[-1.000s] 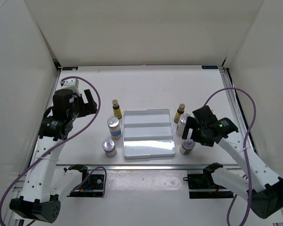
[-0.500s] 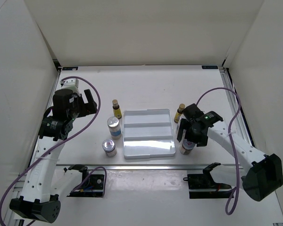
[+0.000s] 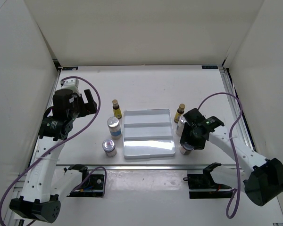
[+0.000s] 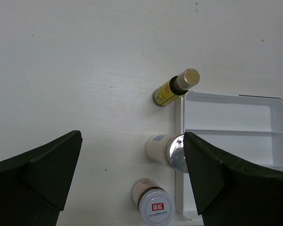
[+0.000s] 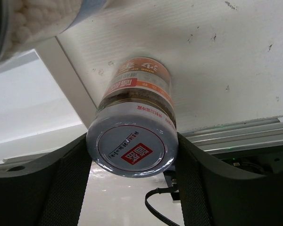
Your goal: Organize the condiment bottles
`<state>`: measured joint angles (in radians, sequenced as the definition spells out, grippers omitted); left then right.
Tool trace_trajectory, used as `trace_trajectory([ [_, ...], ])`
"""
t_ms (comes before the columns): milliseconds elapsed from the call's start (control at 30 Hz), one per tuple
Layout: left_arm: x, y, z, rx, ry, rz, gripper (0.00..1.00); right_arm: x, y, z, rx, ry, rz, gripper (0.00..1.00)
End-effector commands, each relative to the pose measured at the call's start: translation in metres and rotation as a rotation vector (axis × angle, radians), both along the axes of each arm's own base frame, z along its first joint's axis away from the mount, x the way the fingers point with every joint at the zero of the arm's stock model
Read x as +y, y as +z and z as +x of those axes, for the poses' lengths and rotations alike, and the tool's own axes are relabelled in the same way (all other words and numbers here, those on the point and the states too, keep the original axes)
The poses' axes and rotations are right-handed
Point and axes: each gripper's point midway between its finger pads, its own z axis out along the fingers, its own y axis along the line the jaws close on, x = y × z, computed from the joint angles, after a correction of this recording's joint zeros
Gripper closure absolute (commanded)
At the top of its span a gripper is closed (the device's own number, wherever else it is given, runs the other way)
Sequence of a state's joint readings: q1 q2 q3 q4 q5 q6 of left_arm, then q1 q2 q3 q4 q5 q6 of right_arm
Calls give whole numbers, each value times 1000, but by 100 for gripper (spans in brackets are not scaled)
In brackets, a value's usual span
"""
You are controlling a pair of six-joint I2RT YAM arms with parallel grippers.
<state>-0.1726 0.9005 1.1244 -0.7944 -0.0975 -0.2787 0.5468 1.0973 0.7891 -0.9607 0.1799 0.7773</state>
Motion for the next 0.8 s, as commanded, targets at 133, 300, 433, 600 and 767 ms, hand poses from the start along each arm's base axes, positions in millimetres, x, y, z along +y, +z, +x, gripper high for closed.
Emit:
trace_trajectory([
  [133, 2, 4, -3, -15, 9, -3, 1, 0, 25, -2, -79, 1, 14, 64],
  [300, 1, 1, -1, -6, 9, -1, 1, 9, 67, -1, -222, 47, 67, 75],
  [433, 1, 1, -1, -6, 9, -1, 1, 30, 89, 2, -276, 135, 122, 77],
  [600, 0, 1, -1, -6, 1, -6, 1, 68, 99, 7, -316, 246, 171, 77],
  [767, 0, 1, -1, -6, 1, -6, 1, 96, 86, 18, -291, 314, 135, 77],
])
